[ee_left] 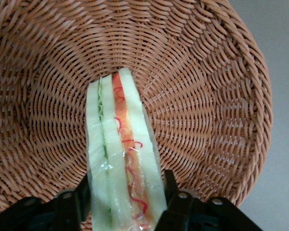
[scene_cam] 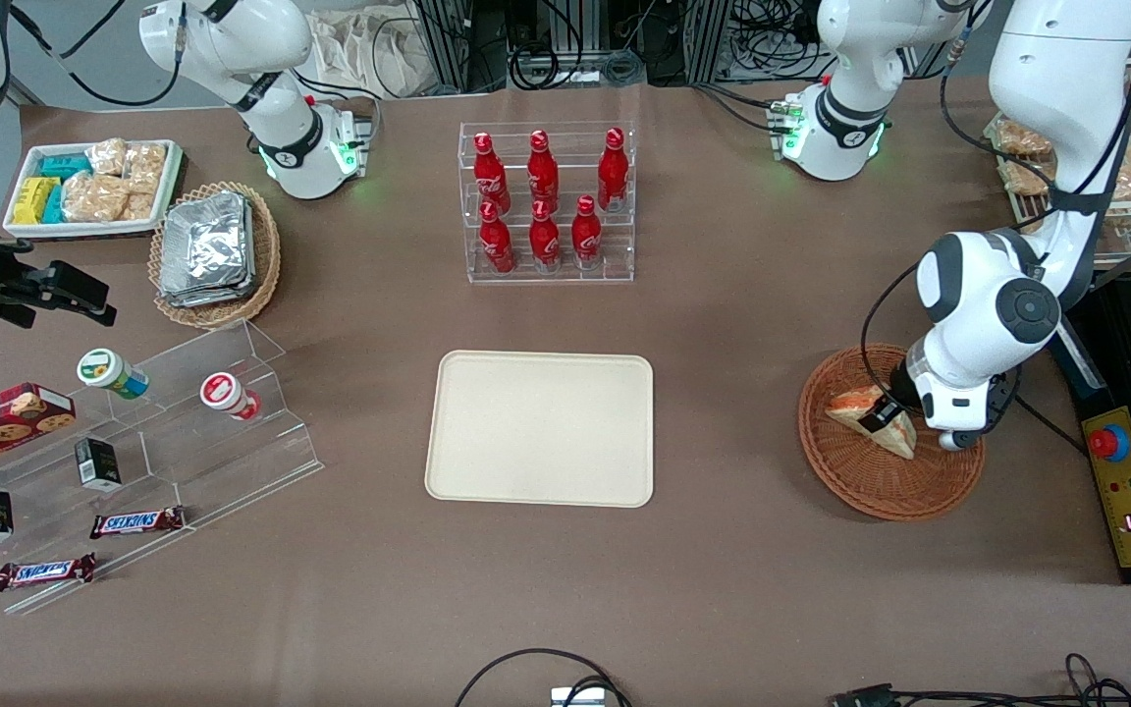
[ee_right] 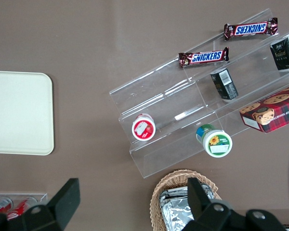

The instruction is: Place sandwich from basket to tray

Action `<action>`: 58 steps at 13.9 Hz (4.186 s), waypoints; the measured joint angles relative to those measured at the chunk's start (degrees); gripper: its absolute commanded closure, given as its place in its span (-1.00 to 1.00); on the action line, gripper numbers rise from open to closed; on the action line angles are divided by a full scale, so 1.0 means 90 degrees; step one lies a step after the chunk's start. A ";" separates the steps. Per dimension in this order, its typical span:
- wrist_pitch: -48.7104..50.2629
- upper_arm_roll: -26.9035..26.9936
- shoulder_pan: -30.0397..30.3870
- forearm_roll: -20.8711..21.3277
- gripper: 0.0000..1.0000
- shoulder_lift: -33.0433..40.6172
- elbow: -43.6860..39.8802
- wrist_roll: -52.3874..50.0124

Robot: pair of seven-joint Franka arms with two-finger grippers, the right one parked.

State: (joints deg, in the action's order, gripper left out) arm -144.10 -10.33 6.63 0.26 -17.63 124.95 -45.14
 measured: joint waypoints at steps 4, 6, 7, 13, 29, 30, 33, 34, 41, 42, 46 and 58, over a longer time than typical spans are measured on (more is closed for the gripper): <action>-0.0006 -0.0013 -0.0009 0.0032 1.00 0.0042 -0.0076 -0.0001; 0.0373 -0.0040 -0.0021 0.0379 1.00 0.0214 -0.0231 0.0015; 0.0952 -0.0091 -0.0053 0.0693 1.00 0.0343 -0.0453 0.0051; 0.4398 -0.0654 -0.1073 0.1305 1.00 0.0610 -0.2934 0.1076; 0.2347 -0.0788 -0.3376 0.1150 1.00 -0.1662 -0.3858 0.1607; 0.2105 -0.0786 -0.3377 0.1151 1.00 -0.1885 -0.3903 0.1620; 0.1928 -0.0775 -0.3377 0.1261 1.00 -0.2315 -0.4087 0.1676; 0.1806 -0.0776 -0.3381 0.1325 1.00 -0.2412 -0.4100 0.1676; 0.1497 -0.0781 -0.3562 0.1589 -1.00 -0.2806 -0.4151 0.1693; 0.1497 -0.0781 -0.3581 0.1599 -1.00 -0.2807 -0.4165 0.1659; 0.1515 -0.0782 -0.3615 0.1606 -1.00 -0.2740 -0.4274 0.1236; 0.3494 -0.0681 -0.2275 0.1407 -1.00 0.0104 -0.3510 0.1629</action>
State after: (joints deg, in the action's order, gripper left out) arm -112.65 -16.47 -13.84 12.92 -16.70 93.36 -30.48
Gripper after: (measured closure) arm 0.000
